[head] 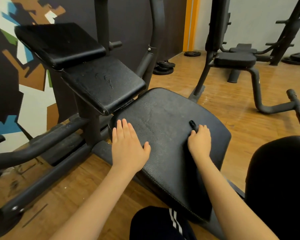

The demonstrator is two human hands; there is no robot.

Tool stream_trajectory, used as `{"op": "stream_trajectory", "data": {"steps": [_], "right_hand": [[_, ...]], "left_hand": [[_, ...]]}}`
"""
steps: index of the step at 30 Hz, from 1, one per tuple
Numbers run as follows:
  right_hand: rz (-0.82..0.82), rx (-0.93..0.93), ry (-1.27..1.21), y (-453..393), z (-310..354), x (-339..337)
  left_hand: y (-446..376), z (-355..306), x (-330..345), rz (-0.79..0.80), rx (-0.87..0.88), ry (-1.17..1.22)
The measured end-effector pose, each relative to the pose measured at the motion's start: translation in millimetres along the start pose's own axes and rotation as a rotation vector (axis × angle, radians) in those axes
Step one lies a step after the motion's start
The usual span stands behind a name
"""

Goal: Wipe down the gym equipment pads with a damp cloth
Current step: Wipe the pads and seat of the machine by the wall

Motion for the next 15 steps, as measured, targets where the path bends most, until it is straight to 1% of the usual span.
{"op": "stream_trajectory", "data": {"steps": [3, 5, 8, 11, 13, 15], "right_hand": [[0.106, -0.259, 0.073, 18, 48, 24], [0.157, -0.354, 0.066, 30, 53, 28], [0.209, -0.374, -0.002, 36, 37, 18], [0.195, -0.357, -0.006, 32, 28, 13], [0.192, -0.325, 0.034, 19, 35, 18], [0.205, -0.321, 0.078, 4, 55, 26]], "left_hand": [[-1, 0, 0, -0.007, 0.000, -0.002], [0, -1, 0, -0.008, 0.008, 0.003], [0, -1, 1, 0.006, 0.012, -0.002], [0, 0, 1, 0.008, 0.005, 0.007], [0, 0, 0, 0.003, 0.002, 0.017], [0, 0, 0, 0.001, -0.002, 0.020]]}}
Point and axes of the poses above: each hand's wrist, its own y-axis away from the middle knuckle, its own x-axis out of the palm, z = x × y, the point moved 8 cm from there along -y, towards the middle knuckle, and after that the axes turned 1 degree about y, right-handed, at the moved point
